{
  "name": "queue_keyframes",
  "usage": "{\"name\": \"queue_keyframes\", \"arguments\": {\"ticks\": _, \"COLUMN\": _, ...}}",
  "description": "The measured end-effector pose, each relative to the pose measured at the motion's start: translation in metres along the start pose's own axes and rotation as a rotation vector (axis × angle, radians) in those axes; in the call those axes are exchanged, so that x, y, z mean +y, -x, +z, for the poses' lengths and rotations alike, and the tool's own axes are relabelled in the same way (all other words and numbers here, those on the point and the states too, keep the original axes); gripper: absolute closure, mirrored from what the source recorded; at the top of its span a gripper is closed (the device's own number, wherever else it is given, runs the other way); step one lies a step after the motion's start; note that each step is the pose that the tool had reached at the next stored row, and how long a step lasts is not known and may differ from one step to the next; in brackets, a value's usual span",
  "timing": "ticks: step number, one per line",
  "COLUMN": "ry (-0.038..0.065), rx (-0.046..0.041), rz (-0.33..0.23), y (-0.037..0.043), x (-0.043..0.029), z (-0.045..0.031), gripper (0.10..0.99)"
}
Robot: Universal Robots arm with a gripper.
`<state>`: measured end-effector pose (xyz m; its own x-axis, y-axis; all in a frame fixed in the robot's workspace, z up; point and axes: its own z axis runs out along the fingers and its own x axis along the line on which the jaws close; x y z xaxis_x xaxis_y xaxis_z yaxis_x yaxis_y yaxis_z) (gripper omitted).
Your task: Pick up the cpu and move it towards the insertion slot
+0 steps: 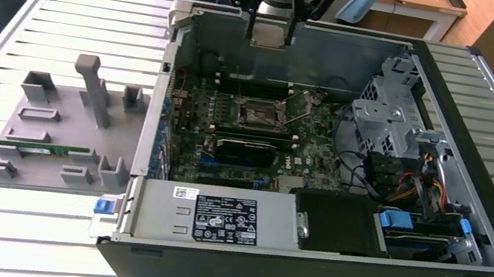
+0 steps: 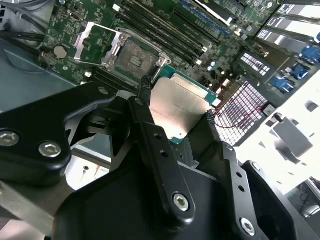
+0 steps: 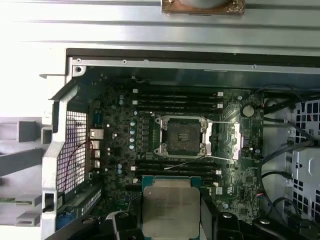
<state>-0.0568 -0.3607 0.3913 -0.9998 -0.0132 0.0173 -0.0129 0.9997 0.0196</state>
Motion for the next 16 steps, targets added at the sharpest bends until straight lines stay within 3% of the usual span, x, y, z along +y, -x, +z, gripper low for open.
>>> {"name": "queue_keyframes", "arguments": {"ticks": 10, "ry": 0.0, "rx": 0.0002, "rz": 0.0, "y": 0.0198, "x": 0.0072, "z": 0.0007, "gripper": 0.541}}
{"name": "queue_keyframes", "arguments": {"ticks": 16, "ry": 0.0, "rx": 0.0002, "rz": 0.0, "y": 0.0246, "x": 0.0138, "z": 0.0017, "gripper": 0.541}}
